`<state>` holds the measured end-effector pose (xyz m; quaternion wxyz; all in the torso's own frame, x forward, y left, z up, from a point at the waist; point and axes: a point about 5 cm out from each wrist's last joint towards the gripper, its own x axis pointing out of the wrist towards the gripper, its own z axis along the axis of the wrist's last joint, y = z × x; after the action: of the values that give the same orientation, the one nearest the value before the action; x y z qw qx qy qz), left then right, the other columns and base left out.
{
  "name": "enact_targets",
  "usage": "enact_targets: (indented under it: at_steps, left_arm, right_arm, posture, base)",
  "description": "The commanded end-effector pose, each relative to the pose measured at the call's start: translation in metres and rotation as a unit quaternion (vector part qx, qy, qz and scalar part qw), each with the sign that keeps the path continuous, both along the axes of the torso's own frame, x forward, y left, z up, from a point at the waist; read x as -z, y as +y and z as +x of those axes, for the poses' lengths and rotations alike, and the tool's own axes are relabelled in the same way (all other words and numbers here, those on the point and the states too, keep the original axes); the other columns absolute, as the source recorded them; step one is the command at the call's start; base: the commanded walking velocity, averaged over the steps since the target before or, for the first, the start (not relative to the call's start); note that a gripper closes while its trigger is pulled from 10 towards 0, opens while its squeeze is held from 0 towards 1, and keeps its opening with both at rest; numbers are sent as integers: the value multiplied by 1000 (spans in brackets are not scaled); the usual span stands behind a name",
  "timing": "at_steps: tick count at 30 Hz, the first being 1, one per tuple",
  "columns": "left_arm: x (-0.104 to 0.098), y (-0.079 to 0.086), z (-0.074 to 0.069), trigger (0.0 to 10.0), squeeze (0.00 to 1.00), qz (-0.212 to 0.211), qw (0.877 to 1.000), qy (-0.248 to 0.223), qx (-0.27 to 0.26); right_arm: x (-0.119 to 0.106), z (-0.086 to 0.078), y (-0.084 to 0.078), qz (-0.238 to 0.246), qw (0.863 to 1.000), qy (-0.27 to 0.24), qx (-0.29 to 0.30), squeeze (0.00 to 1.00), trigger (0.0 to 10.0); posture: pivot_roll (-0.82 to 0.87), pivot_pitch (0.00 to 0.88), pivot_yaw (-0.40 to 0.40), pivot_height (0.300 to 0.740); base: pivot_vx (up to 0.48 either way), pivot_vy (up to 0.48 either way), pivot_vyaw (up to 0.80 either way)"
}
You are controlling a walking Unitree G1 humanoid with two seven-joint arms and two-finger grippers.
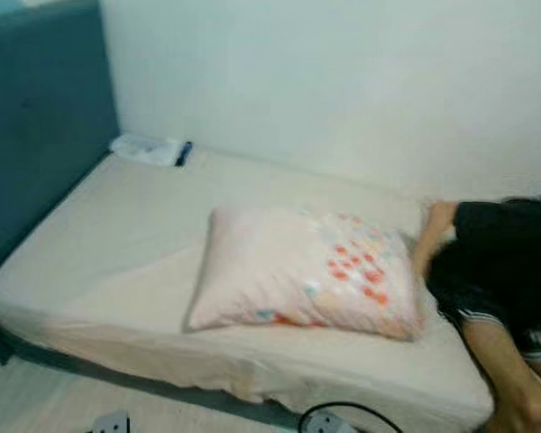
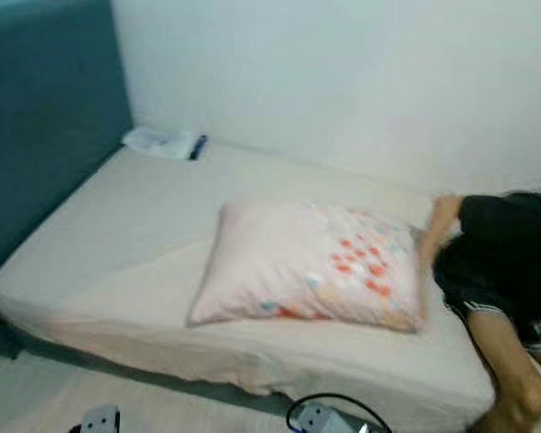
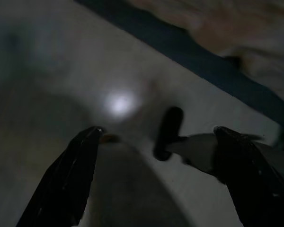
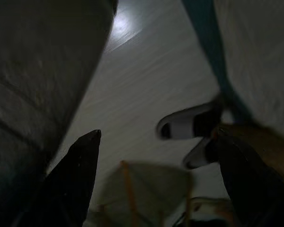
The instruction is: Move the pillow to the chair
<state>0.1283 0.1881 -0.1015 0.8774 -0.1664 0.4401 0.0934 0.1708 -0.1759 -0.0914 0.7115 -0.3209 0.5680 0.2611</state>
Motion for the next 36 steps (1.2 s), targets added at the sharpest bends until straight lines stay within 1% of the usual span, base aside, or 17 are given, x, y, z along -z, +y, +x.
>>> enact_targets:
  at_steps: [1, 16, 22, 26, 31, 34, 36]
  left_arm:
    - [5, -11, -10, 10000, 0, -26, 999, 18, -7]
    - [3, -6, -7, 10000, 0, -15, 1000, 12, -22]
    - [3, -4, -6, 10000, 0, -4, 999, 12, -34]
    - [2, -1, -4, 10000, 0, 4, 999, 8, -44]
    - [1, 1, -2, 10000, 0, 13, 999, 11, -36]
    - [1, -1, 0, 10000, 0, 10, 1000, 12, -23]
    - [1, -1, 1, 10000, 0, 11, 1000, 12, -25]
  right_arm:
    - [0, -1, -4, -8, 1000, 4, -2, 0, 10000]
    - [-1, 2, -3, -6, 1000, 0, -5, 0, 10000]
    - [-1, 3, -2, -3, 1000, -5, 1, 0, 10000]
    - [-2, 4, -1, 4, 1000, -10, 0, 0, 10000]
    - [-2, 4, 0, 6, 1000, -9, -7, 0, 10000]
    - [-2, 5, 1, 9, 1000, -10, -11, 0, 10000]
    - [-2, 5, 1, 10, 1000, -10, -12, 0, 10000]
  posture:
    - [160, 50, -141, 730]
    - [159, 51, -143, 730]
    - [160, 50, -144, 730]
    - [162, 49, -146, 730]
    - [164, 48, -150, 730]
    - [165, 46, -149, 730]
    - [166, 45, -149, 730]
  base:
    - [0, 0, -750]
    - [0, 0, -740]
    - [0, 0, -726]
    - [0, 0, 0]
    - [0, 0, 0]
    - [0, -432, 0]
    - [0, -240, 0]
